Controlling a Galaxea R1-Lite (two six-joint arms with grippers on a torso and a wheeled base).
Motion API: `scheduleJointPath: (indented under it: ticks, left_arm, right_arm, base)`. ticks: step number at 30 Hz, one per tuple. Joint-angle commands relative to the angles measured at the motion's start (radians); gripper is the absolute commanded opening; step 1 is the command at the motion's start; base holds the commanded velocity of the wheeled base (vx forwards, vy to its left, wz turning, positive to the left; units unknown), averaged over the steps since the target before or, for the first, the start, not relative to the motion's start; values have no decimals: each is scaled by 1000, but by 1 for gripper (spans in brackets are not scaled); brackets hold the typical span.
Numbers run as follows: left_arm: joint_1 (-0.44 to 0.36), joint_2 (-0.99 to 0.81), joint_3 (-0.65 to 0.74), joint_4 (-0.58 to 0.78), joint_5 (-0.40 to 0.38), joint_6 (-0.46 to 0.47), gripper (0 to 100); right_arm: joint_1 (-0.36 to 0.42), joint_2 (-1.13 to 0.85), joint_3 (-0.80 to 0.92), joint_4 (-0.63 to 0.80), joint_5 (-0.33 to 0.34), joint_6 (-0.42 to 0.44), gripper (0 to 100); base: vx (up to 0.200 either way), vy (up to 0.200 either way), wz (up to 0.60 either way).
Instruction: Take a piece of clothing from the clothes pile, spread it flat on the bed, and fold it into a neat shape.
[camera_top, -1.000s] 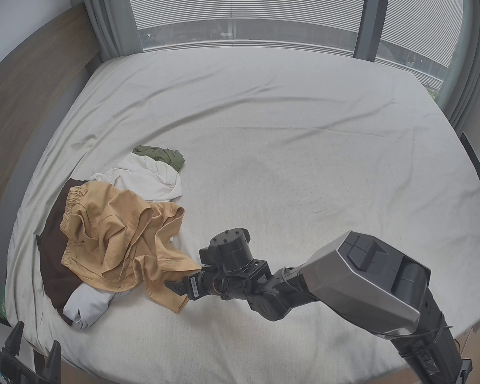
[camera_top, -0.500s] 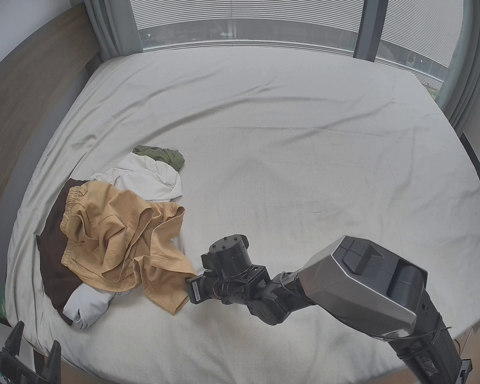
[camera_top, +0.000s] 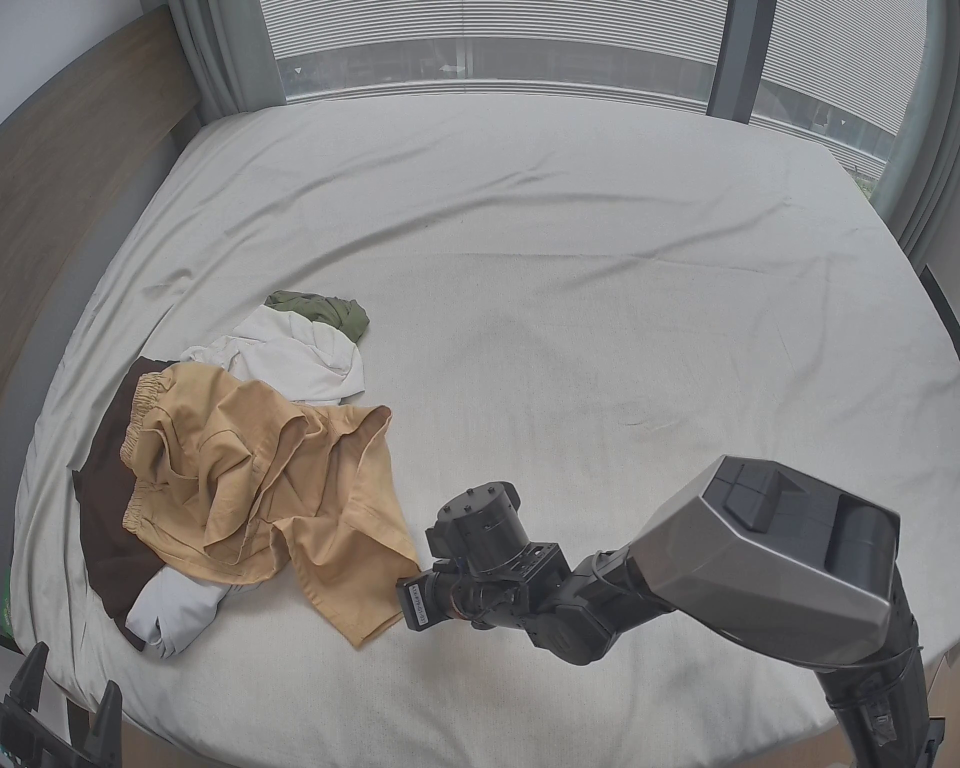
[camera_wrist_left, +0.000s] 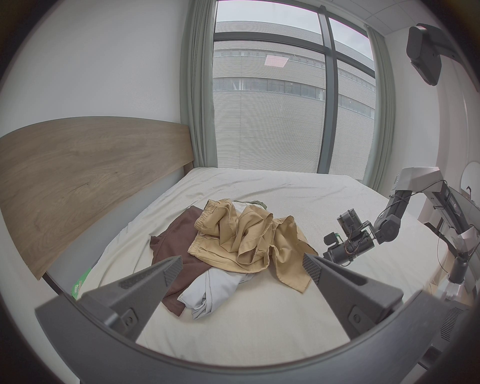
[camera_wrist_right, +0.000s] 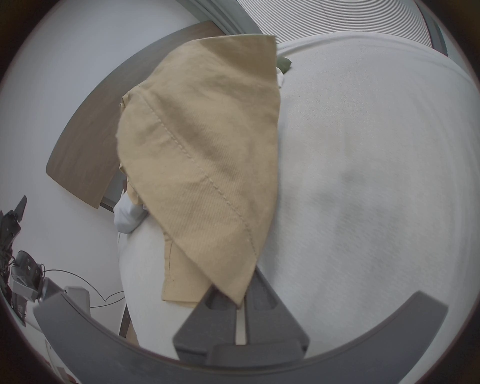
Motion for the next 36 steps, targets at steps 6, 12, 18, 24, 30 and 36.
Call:
scheduleJointPath:
  ticks: [6, 12, 18, 24, 30, 36]
  left_arm:
    - [0, -16, 18, 0, 0, -1, 100]
    - [0, -16, 18, 0, 0, -1, 100]
    - [0, -16, 18, 0, 2, -1, 100]
    - [0, -16, 18, 0, 2, -1, 100]
    - [0, -15, 18, 0, 2, -1, 100]
    - [0, -15, 18, 0, 2, -1, 100]
  right_arm:
    - [-43, -129, 147, -3, -6, 11, 0]
    - [-71, -178, 215, -7, -7, 11, 0]
    - [-83, -207, 259, -10, -7, 11, 0]
    - [-103, -240, 292, -10, -7, 9, 0]
    - [-108, -266, 347, -15, -6, 8, 0]
    - [-111, -260, 348, -38, -3, 5, 0]
  base:
    - [0, 0, 0]
    - [0, 0, 0]
    - [0, 0, 0]
    - [0, 0, 0]
    - [0, 0, 0]
    - [0, 0, 0]
